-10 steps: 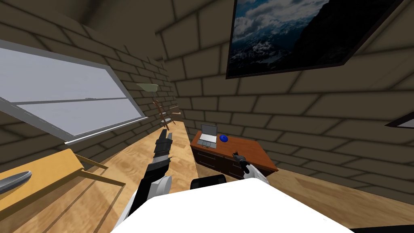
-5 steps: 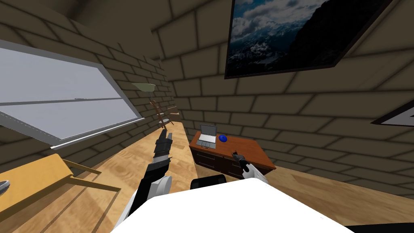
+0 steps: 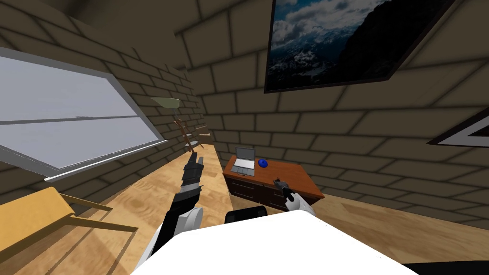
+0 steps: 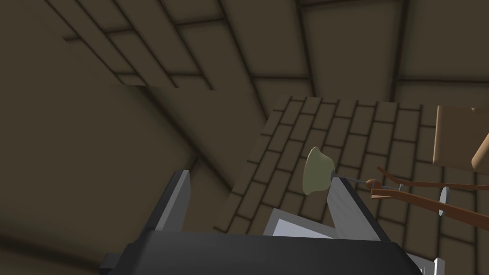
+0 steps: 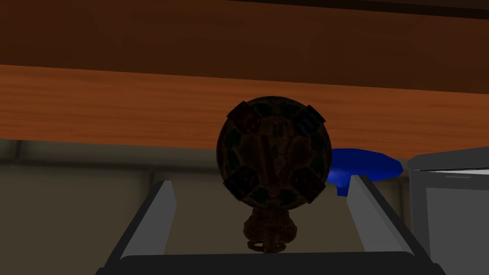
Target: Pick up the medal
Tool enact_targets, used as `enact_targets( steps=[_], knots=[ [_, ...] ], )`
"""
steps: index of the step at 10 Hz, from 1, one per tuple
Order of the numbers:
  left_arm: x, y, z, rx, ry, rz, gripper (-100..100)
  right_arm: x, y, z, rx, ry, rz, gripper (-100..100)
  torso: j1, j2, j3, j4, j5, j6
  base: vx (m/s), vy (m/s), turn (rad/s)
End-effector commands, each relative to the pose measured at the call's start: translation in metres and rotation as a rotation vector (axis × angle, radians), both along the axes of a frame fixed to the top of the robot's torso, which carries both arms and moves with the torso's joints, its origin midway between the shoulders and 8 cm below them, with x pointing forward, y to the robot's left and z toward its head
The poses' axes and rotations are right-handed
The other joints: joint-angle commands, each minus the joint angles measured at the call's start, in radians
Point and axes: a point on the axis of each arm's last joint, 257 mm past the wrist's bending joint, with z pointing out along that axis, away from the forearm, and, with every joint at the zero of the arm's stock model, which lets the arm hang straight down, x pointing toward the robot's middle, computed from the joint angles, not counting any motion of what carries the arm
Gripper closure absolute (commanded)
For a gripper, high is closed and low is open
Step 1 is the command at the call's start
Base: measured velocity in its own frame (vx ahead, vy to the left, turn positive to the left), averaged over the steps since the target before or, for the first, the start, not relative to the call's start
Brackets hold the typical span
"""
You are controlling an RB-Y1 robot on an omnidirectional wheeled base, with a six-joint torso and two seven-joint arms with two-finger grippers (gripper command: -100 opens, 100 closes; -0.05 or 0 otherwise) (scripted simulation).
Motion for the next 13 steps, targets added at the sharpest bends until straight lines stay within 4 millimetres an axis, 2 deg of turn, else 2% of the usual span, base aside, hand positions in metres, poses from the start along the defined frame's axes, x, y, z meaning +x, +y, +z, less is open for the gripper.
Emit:
enact_targets(
  steps=[1,4,5,9,10,11,13],
  knots=[
    [0.000,0.000,0.000,0.000,0.000,0.000,0,0.005,0.001,0.001,0.005,-0.010,0.004,-100,0.000,0.000,0.000,0.000,0.000,0.000,0.019,0.010,-0.105],
    [0.000,0.000,0.000,0.000,0.000,0.000,0,0.005,0.001,0.001,-0.008,-0.008,0.013,-100,0.000,0.000,0.000,0.000,0.000,0.000,0.008,0.006,-0.022],
    [0.000,0.000,0.000,0.000,0.000,0.000,0,0.005,0.001,0.001,-0.010,-0.008,0.015,100,0.000,0.000,0.000,0.000,0.000,0.000,0.000,0.000,0.000],
    [0.000,0.000,0.000,0.000,0.000,0.000,0,0.006,0.001,0.002,-0.010,-0.008,0.015,100,-0.001,0.001,0.000,0.000,0.000,0.000,0.000,0.000,0.000],
    [0.000,0.000,0.000,0.000,0.000,0.000,0,0.006,0.001,0.002,-0.010,-0.009,0.015,0,-0.001,0.000,0.000,0.000,0.000,0.000,0.000,0.000,0.000],
    [0.000,0.000,0.000,0.000,0.000,0.000,0,0.000,0.000,0.000,-0.013,0.002,0.010,100,-0.001,0.000,0.000,0.000,0.000,0.000,-0.019,-0.010,0.112],
    [0.000,0.000,0.000,0.000,0.000,0.000,0,-0.005,-0.002,0.000,-0.018,0.011,0.004,100,-0.002,0.001,0.000,-0.001,-0.002,-0.001,-0.022,-0.017,0.090]
  ],
)
